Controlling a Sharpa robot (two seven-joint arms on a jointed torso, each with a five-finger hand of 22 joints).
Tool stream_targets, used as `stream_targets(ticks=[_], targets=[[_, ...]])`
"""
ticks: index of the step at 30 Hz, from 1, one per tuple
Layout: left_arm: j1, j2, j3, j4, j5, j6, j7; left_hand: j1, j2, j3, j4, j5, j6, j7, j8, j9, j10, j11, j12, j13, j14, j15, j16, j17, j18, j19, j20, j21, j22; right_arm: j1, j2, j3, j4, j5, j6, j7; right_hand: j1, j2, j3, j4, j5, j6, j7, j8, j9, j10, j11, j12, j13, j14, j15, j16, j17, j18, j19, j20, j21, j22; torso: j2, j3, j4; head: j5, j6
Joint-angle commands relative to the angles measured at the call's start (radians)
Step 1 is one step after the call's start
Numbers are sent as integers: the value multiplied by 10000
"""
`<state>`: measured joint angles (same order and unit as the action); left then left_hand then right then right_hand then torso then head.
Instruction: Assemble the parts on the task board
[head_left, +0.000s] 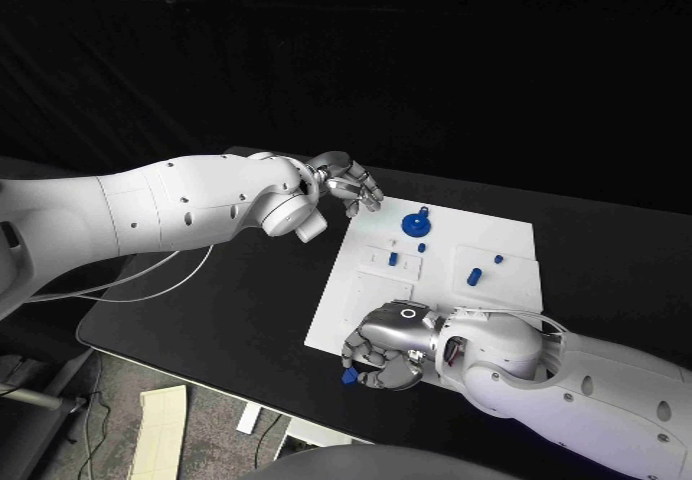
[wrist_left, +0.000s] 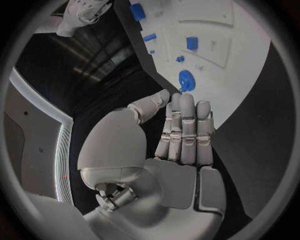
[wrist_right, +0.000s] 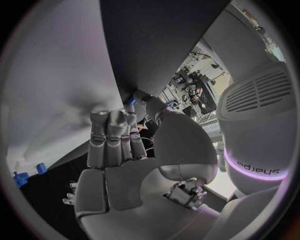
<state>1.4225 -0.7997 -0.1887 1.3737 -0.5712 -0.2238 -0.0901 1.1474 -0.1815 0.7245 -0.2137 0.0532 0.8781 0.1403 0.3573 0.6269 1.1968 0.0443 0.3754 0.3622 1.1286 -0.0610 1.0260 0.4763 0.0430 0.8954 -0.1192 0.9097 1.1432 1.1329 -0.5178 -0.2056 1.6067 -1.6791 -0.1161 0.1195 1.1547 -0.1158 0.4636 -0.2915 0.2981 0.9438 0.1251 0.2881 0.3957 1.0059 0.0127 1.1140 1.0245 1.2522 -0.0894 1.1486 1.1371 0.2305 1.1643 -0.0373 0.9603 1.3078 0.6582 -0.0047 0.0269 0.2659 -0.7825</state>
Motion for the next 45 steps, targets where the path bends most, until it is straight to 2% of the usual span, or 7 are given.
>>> stream_targets(ticks=[1,13,21,29,35,41,45], targets=[[-10,16,5,18,71,120,28,27,85,70,7,10,-79,9,43,-12,66,-31,-43,18,58,-32,-38,11,204,35,-413,-41,12,-15,37,-11,-19,-62,203,-21,-175,-18,-101,-14,18,-56,85,-51,-19,-14,86,49,16,-51,22,54,-11,313,4,48,72,201,4,-5,3,-21,1],[-10,-9,5,24,71,134,14,30,88,73,1,11,-98,14,58,-37,66,-27,-69,32,60,-29,-47,25,200,34,-410,-44,18,-16,88,-13,-78,-206,539,-164,-295,-185,-530,-29,165,-241,124,-129,-50,-76,123,46,15,-113,55,70,-39,313,-74,-7,97,186,1,-2,6,-26,-53],[-9,-9,5,31,72,140,17,32,88,75,-4,11,-113,19,65,-53,66,-24,-86,40,60,-27,-53,33,199,33,-408,-48,22,-17,148,-14,-129,-257,547,-175,-242,-218,-709,-29,215,-346,156,-173,-66,-112,153,40,12,-150,84,74,-50,313,-124,-11,89,179,6,-4,5,-30,-62],[-9,-6,6,26,73,148,14,36,99,81,-4,14,-121,21,79,-70,72,-23,-102,52,63,-25,-59,43,197,33,-407,-51,26,-18,185,-15,-196,-418,579,-203,-151,-7,-788,-24,89,-76,87,-12,0,-103,93,59,11,-152,33,105,-64,313,-124,-1,103,172,-1,-2,5,-40,-82],[-9,-8,6,32,73,159,20,63,117,100,-19,21,-130,20,97,-91,77,-24,-122,66,65,-26,-67,55,198,32,-407,-56,31,-19,213,-15,-208,-497,714,-193,-144,225,-608,-12,-272,317,-41,187,73,-71,-24,60,-6,-152,-75,130,-92,313,-111,32,116,164,4,-2,3,-35,-87],[-9,-4,6,30,73,162,25,67,122,103,-22,22,-131,20,106,-98,82,-24,-128,72,66,-26,-70,60,198,32,-407,-58,33,-20,219,-16,-209,-551,895,-231,-285,299,-463,-3,-216,477,-96,250,89,-61,-77,52,-16,-160,-125,140,-109,313,-108,58,125,165,3,-5,3,-43,-104],[-9,-13,6,46,73,169,24,70,124,106,-25,22,-132,20,112,-104,84,-25,-133,77,67,-26,-72,64,197,33,-407,-58,34,-20,229,-17,-207,-565,960,-250,-416,333,-342,-2,13,527,-115,255,81,-50,-98,52,-19,-162,-146,158,-119,313,-101,65,146,170,1,-5,11,-51,-115]])
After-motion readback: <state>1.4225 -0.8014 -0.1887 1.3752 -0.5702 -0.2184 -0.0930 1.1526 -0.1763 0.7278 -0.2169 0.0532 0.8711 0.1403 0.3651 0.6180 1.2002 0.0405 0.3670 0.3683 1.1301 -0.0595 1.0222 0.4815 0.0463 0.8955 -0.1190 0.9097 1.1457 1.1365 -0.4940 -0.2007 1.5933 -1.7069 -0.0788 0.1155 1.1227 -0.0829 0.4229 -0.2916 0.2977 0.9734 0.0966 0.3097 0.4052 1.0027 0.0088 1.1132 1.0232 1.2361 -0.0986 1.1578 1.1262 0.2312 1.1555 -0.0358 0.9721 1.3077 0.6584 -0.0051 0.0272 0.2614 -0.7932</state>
